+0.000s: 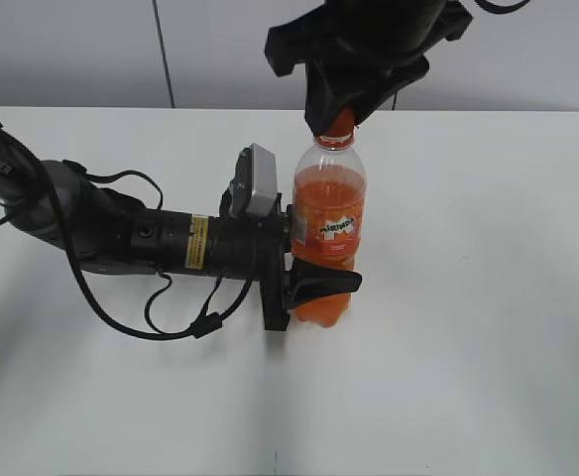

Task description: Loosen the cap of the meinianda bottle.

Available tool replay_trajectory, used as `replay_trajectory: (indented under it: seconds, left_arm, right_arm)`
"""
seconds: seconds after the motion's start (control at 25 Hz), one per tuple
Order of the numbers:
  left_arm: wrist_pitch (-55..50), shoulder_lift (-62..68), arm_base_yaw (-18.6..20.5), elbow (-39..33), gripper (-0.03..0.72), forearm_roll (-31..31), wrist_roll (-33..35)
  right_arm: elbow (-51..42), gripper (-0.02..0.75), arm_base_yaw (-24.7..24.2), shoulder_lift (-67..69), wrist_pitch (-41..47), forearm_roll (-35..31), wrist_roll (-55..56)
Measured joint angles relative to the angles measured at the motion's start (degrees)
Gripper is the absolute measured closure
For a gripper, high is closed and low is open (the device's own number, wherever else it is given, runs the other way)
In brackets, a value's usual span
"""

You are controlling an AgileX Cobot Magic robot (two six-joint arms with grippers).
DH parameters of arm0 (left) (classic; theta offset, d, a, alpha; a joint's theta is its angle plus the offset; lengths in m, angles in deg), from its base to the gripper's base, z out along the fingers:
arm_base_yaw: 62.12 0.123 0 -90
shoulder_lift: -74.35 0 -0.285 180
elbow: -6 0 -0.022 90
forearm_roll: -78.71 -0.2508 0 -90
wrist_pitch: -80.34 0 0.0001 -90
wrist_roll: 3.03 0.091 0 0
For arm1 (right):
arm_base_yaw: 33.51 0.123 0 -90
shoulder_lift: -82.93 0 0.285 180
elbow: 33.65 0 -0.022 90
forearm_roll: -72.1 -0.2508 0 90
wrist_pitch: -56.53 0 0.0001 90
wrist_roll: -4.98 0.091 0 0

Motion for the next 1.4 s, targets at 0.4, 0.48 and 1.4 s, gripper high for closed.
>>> replay_trajectory:
  seconds: [0.4, 0.48, 1.4]
  left_arm:
    - [0.1, -0.1, 0.0, 0.0, 0.302, -0.4, 0.4]
    - [0.1, -0.1, 0.0, 0.0, 0.302, -0.4, 0.4]
    - [0.0, -0.1, 0.0, 0.1, 0.302, -0.9, 0.1]
  right_arm:
    - [0.1, 0.468, -0.2, 0.0, 0.0, -2.0, -33.8]
    - [0.1, 0.468, -0.2, 0.0, 0.0, -2.0, -38.6]
    - [0.2, 0.471, 0.0, -0.7, 0.1, -4.7, -70.7]
